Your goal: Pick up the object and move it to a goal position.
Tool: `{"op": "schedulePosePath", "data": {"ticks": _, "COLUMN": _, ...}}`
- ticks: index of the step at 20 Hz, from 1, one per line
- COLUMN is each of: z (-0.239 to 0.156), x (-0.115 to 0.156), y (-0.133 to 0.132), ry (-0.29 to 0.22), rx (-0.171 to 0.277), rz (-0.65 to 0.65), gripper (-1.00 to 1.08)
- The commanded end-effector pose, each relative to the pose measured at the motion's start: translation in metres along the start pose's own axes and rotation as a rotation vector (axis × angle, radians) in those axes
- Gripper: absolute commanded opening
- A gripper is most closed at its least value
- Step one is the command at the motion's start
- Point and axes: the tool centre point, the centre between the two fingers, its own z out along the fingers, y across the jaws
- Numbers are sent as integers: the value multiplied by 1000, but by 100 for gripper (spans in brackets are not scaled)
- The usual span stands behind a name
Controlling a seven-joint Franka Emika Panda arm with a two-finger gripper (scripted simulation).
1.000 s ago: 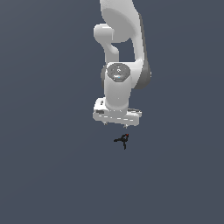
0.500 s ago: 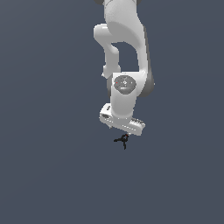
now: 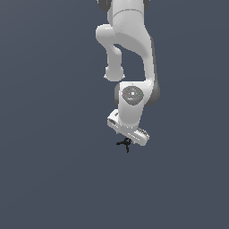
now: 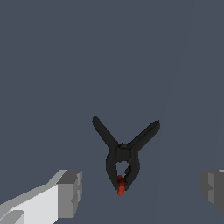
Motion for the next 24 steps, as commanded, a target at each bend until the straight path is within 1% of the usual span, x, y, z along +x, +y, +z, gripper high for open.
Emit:
{"op": "schedulePosePath", "data": {"ticks": 1, "z": 5, "x": -1, "y": -3, "ry": 1, "rx": 0, "rz": 36, "gripper": 100}}
{"op": "schedulePosePath", "data": {"ticks": 7, "z": 12, "x": -2, "y": -7, "ry": 2, "rx": 0, "rz": 81, "gripper": 100}}
{"op": "schedulePosePath", "data": {"ticks": 14, "z": 15, "x": -2, "y": -7, "ry": 2, "rx": 0, "rz": 82, "gripper": 100}}
{"op": "schedulePosePath", "data": {"ticks": 24, "z": 57, "x": -3, "y": -6, "ry": 2, "rx": 0, "rz": 86, "gripper": 100}}
